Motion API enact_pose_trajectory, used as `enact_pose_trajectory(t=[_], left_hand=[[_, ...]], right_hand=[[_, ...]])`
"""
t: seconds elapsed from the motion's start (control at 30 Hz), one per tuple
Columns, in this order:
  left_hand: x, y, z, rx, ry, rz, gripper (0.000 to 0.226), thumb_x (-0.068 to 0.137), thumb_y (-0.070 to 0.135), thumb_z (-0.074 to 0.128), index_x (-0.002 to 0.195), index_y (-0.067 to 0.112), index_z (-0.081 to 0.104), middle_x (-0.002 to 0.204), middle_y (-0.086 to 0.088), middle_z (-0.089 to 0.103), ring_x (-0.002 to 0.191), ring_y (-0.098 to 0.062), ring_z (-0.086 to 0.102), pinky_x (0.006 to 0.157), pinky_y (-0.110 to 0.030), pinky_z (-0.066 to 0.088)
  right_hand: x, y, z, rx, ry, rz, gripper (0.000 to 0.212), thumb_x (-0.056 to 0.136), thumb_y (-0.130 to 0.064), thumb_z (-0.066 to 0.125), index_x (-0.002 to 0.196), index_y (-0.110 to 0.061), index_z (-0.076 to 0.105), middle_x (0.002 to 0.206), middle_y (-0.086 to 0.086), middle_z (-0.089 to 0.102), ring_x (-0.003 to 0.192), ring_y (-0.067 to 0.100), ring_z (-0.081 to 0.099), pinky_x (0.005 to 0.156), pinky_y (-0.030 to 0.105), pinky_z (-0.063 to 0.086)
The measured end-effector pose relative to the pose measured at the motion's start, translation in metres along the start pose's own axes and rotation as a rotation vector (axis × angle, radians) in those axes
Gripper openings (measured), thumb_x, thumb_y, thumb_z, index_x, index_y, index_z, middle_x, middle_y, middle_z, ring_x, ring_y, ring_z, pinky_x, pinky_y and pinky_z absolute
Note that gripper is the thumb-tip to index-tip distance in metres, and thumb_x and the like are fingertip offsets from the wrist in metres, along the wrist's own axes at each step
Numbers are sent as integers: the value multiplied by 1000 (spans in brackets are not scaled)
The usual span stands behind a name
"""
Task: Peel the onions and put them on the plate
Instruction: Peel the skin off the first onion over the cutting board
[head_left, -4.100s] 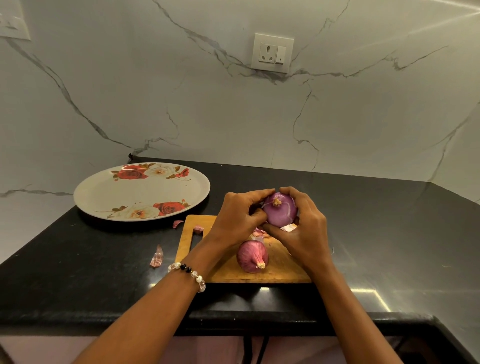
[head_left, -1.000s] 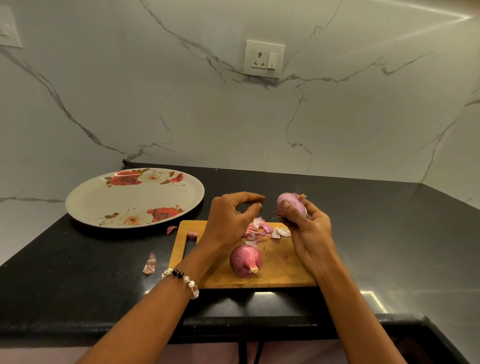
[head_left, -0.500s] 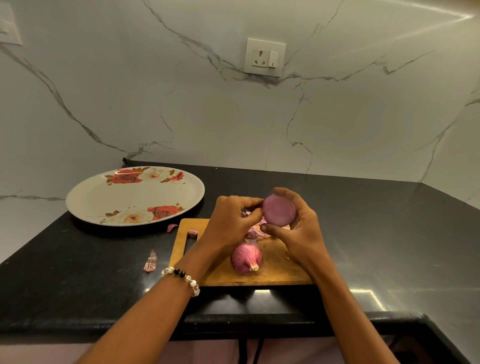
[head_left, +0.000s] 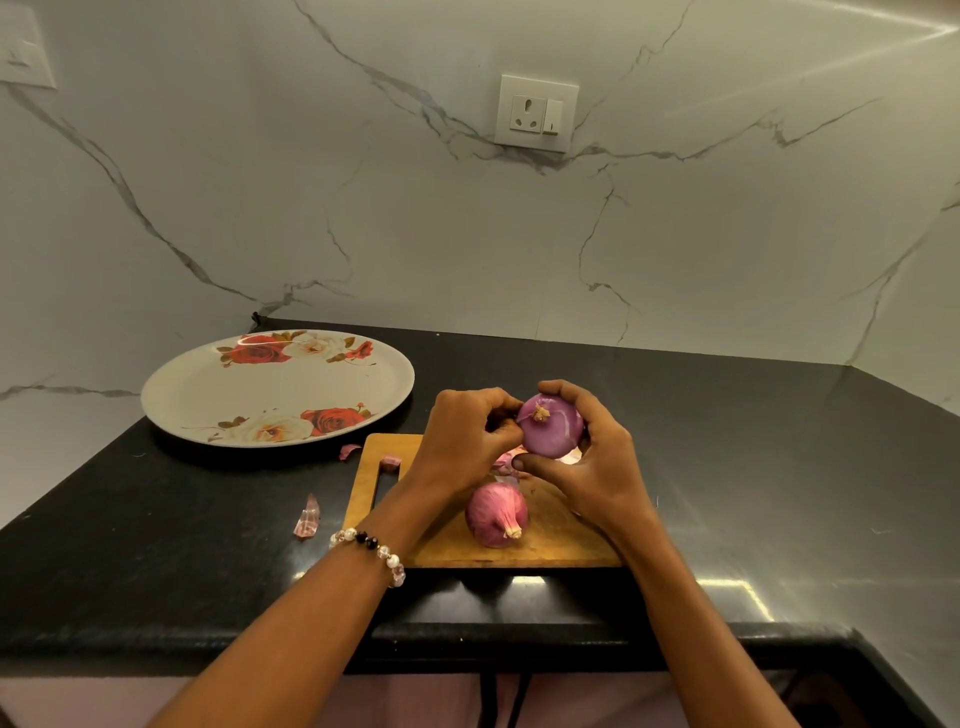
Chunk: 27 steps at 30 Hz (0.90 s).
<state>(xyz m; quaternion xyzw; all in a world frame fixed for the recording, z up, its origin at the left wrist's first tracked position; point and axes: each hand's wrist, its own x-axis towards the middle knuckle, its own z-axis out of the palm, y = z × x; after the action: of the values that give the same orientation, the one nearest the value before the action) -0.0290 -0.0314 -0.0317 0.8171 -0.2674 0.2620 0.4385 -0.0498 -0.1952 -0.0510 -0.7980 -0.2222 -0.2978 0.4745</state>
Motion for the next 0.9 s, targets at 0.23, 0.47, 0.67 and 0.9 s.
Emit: enact_pose_trajectory(t=[0.23,0.47,0.67,0.9], left_hand=[[2,3,-3,-118,45,-148,16,87,11,65,102,10,71,89,1,70,77,-4,63,70,-6,50],[3,5,-6,-304,72,-269,16,89,10,61,95,20,72,89,8,71,82,-3,67,73,-17,55],[3,2,-9,-183,59,-226,18,91,12,59,102,15,72,97,5,70,84,-3,63,74,-10,52],[4,-1,-3,-166,15,-196,19,89,22,64,106,15,71,107,3,68,92,-8,61,76,-11,48]], right_hand=[[1,-7,0,67,30,43,70,65,-28,88,126,-26,52,123,-10,60,114,5,59,91,18,53],[5,-13,-8,412,166,206,73,58,-16,87,124,-17,56,120,5,64,110,19,66,86,27,58],[7,-9,-20,716,413,336,95,42,-35,97,125,-14,57,117,6,65,106,21,68,84,27,58],[5,-9,-15,545,273,305,68,57,-17,84,120,-23,57,121,7,64,110,25,66,87,36,59]])
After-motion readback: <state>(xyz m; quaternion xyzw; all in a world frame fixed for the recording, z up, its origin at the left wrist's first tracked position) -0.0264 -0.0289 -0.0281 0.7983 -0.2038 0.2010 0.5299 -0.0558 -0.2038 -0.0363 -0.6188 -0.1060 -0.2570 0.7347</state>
